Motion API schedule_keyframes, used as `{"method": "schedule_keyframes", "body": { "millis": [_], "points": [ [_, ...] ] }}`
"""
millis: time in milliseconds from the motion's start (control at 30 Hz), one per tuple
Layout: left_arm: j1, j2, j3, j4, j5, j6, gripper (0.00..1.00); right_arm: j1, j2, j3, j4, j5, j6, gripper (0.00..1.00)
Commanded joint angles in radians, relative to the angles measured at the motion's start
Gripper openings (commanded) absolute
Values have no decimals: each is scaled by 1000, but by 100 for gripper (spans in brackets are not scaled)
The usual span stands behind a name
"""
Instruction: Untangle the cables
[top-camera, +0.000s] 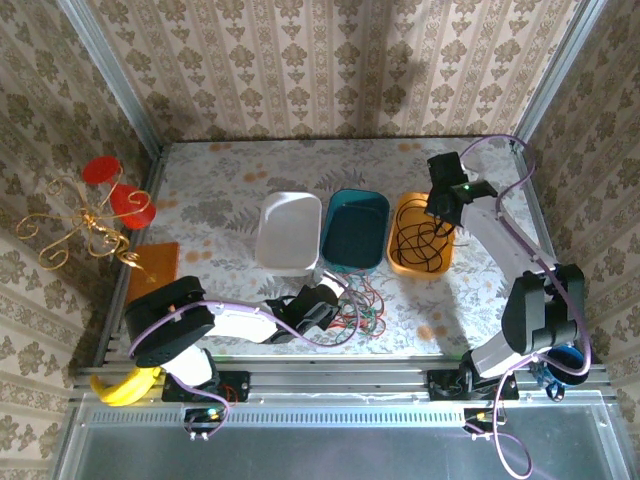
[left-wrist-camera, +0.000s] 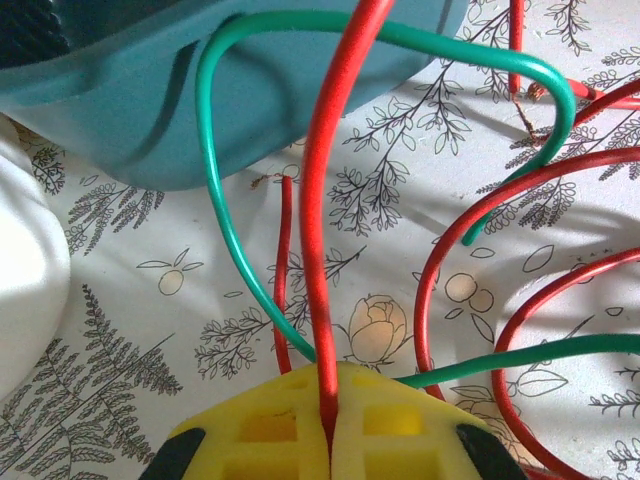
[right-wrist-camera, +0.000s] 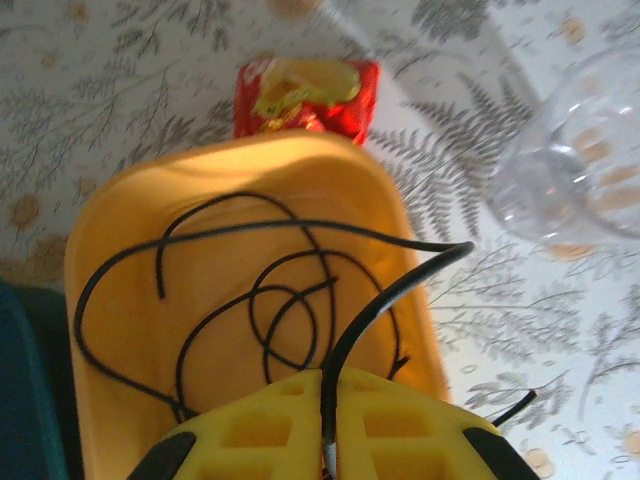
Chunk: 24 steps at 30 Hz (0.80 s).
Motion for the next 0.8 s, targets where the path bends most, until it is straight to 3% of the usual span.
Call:
{"method": "schedule_keyframes", "body": {
  "millis": [0, 367, 533, 633, 767],
  "points": [
    [4, 13, 18, -21, -3, 0, 0, 29, 31, 19, 18, -71, 55, 12],
    [5, 4, 19, -27, 3, 4, 0, 49, 154, -58, 151, -329, 83, 12],
    [9, -11, 20, -35, -2, 3, 0, 49, 203, -67, 181, -350, 90, 15],
    [9, -20, 18, -36, -7, 1, 0, 49, 179, -75, 170, -325, 84, 27],
    [9, -27, 15, -30, -11, 1, 0, 49, 99, -91, 128, -249, 64, 53]
  ]
}}
